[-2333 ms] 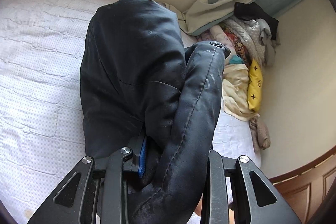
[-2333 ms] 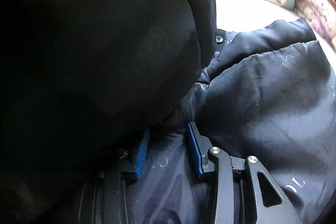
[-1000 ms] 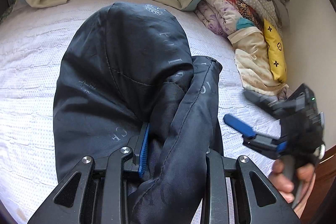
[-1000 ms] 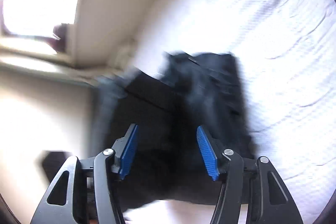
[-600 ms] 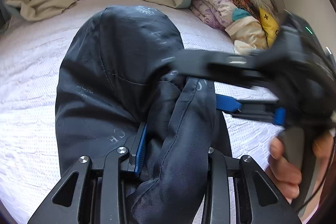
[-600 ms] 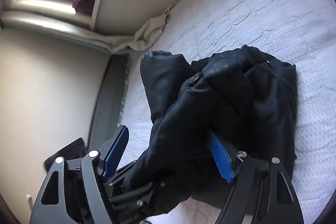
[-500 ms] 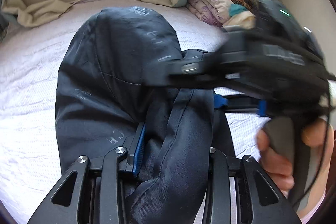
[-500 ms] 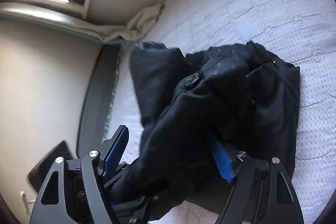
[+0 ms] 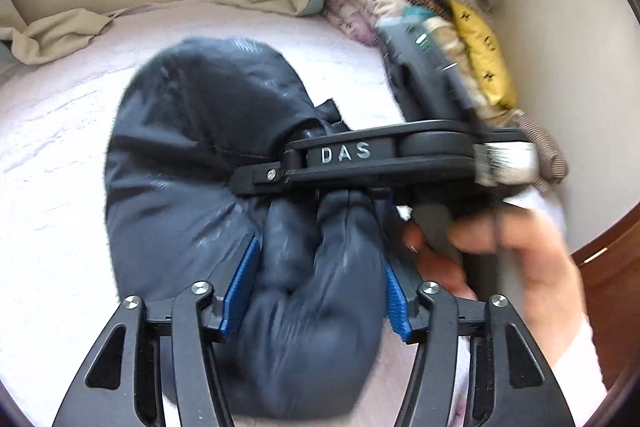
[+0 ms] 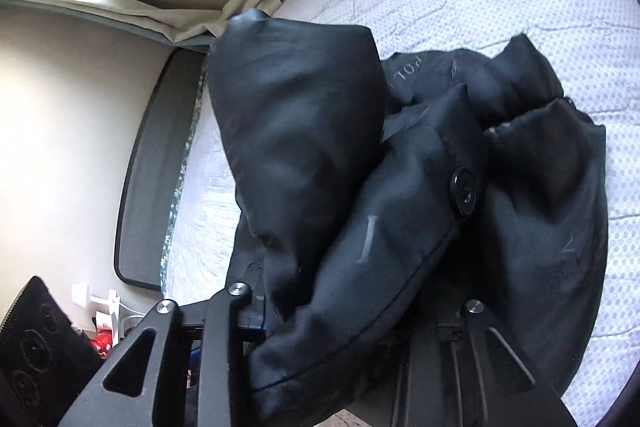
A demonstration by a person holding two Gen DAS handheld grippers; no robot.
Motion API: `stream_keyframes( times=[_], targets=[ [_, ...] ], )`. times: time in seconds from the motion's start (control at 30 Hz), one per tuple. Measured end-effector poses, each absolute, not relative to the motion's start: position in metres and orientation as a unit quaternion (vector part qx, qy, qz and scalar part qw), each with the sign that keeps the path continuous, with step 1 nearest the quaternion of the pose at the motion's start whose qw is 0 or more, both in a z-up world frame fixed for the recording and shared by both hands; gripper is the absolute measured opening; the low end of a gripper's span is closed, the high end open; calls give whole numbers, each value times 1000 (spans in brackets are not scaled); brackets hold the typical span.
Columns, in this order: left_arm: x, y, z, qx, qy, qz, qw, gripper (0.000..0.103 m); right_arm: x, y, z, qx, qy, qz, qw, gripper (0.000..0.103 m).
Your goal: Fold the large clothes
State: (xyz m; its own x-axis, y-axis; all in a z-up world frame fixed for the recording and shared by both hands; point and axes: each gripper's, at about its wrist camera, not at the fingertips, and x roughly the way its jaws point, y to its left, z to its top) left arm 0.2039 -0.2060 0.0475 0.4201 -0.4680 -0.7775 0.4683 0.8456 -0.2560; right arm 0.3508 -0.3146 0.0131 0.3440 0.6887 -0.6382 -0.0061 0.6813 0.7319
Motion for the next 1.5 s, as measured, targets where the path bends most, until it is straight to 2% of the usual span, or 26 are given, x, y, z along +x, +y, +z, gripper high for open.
stream_keyframes(
  times=[0.17,0.33,0.63,0.7,0.77,1.0,1.07,1.2,1.5],
  targets=[
    [149,-180,60,15,439,-287,851,66,346,-328,8,353,514,224,749,26],
    [105,-193,15,68,469,-302,827,65,342,-334,10,364,504,220,752,26],
    [142,-230,-41,96,473,-282,829,64,331,-343,11,372,494,223,753,24],
    [158,-231,-58,94,490,-275,822,58,328,-345,10,372,494,224,753,23],
    [163,-230,-66,94,495,-269,821,55,326,-348,12,368,491,224,757,20],
    [166,-234,-70,97,501,-256,821,55,308,-362,41,347,459,216,789,15],
    [165,-236,-71,97,501,-257,821,59,300,-374,44,350,451,203,795,13],
    [164,-239,-72,103,501,-260,819,65,289,-393,37,350,453,179,800,12],
    [138,-218,-37,94,508,-299,802,66,284,-417,16,344,469,149,799,12]
  ],
)
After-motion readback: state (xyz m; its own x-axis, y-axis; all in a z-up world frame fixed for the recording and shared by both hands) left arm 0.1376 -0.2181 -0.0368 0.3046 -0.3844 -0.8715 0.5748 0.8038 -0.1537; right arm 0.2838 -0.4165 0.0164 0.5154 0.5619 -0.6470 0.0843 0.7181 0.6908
